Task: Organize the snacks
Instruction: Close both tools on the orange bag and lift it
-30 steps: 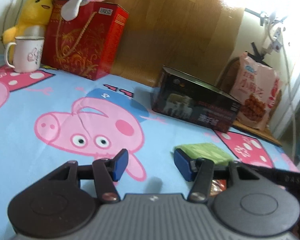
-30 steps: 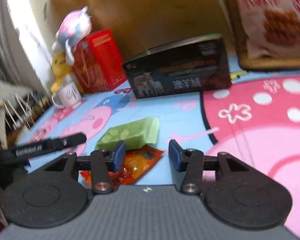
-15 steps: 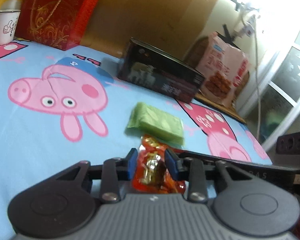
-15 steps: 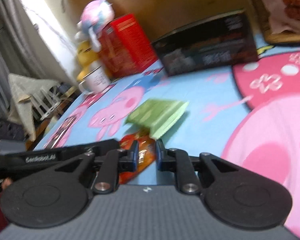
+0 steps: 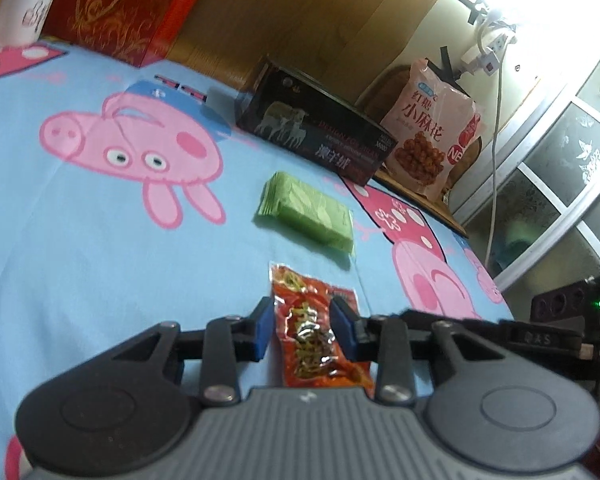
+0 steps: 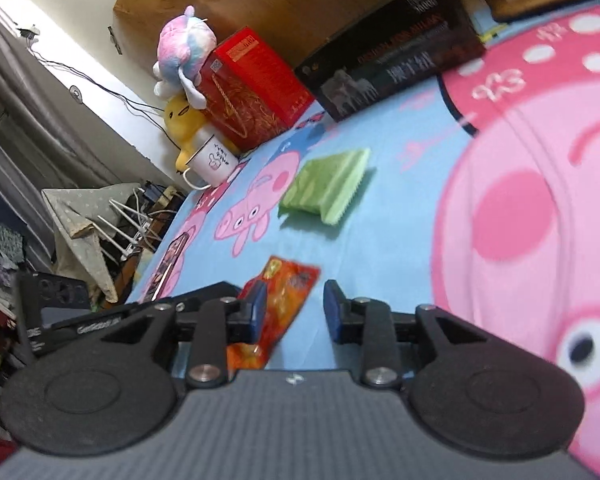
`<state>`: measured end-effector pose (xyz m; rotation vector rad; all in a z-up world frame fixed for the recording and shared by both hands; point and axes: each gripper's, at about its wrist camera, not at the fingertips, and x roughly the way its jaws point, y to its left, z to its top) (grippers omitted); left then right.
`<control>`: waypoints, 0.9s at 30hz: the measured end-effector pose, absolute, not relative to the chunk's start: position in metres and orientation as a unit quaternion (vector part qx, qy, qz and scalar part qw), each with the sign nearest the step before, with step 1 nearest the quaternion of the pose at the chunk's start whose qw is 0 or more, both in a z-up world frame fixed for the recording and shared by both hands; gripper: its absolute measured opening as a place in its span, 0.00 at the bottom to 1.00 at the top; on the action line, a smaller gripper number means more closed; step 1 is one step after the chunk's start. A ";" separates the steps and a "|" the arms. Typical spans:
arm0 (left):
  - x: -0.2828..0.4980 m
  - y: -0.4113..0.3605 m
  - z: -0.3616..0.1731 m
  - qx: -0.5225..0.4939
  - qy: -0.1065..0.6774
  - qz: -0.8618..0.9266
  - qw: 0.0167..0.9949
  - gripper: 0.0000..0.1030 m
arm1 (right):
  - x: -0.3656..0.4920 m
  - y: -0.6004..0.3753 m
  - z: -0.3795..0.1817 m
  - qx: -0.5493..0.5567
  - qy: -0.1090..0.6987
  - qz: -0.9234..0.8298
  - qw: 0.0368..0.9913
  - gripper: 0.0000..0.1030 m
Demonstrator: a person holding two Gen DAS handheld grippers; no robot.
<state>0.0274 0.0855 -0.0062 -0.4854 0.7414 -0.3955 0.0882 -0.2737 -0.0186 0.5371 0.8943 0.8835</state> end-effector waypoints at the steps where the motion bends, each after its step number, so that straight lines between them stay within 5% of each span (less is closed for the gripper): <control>1: 0.026 0.085 -0.007 -0.236 0.357 -0.192 0.883 0.30 | 0.084 -0.276 -0.018 0.251 0.420 0.410 0.770 0.34; 12: 0.028 0.086 -0.017 -0.315 0.361 -0.205 0.854 0.34 | 0.063 -0.241 -0.024 0.247 0.424 0.450 0.746 0.31; 17: 0.027 0.092 -0.021 -0.330 0.362 -0.197 0.850 0.21 | 0.059 -0.241 -0.027 0.242 0.412 0.447 0.757 0.21; 27: 0.021 0.089 -0.018 -0.314 0.358 -0.196 0.857 0.21 | 0.057 -0.243 -0.029 0.237 0.398 0.452 0.763 0.20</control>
